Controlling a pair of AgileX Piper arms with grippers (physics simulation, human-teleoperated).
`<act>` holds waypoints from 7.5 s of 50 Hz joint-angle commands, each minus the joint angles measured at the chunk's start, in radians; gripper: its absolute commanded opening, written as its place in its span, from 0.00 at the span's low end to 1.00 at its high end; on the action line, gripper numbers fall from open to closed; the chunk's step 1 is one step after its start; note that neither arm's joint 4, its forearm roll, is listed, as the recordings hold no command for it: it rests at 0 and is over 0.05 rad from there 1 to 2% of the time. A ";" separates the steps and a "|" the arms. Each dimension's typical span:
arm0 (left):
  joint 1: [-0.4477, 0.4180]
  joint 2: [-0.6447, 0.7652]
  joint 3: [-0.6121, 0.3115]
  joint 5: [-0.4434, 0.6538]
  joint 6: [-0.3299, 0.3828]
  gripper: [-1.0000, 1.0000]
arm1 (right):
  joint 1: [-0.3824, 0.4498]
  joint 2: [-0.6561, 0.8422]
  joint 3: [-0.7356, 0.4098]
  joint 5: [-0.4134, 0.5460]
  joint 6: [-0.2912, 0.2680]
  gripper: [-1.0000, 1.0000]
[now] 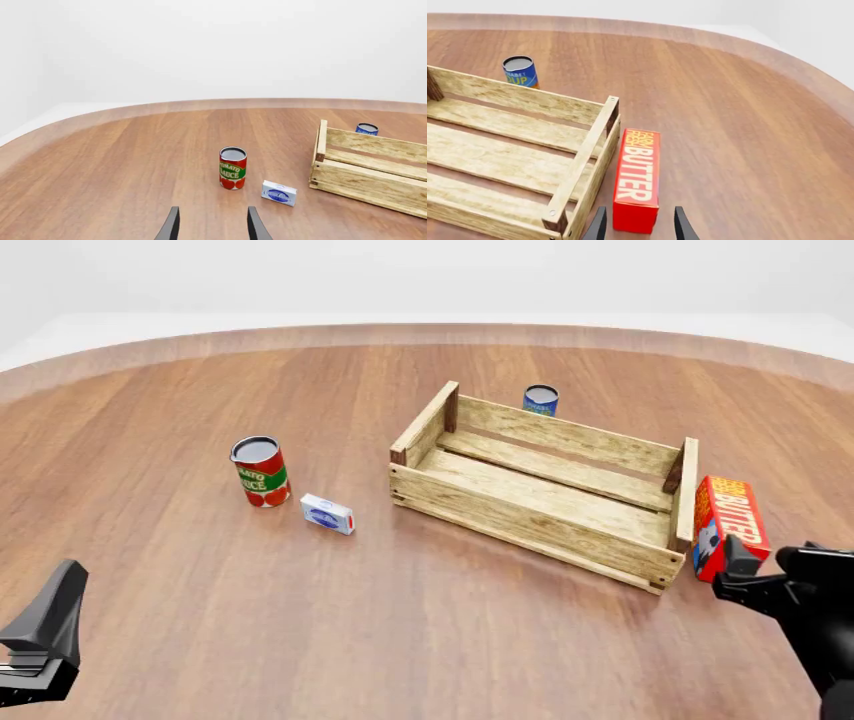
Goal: Pick up the butter and put it in the tray.
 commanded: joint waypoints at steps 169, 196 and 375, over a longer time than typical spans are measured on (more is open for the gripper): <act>0.000 0.000 0.000 0.000 0.000 1.00 | 0.007 0.319 -0.174 -0.004 -0.004 1.00; 0.000 0.000 0.000 0.000 0.000 1.00 | -0.017 0.257 -0.150 -0.004 0.020 0.00; 0.000 0.000 0.000 0.000 0.000 1.00 | 0.499 -0.046 -0.620 0.691 -0.060 0.00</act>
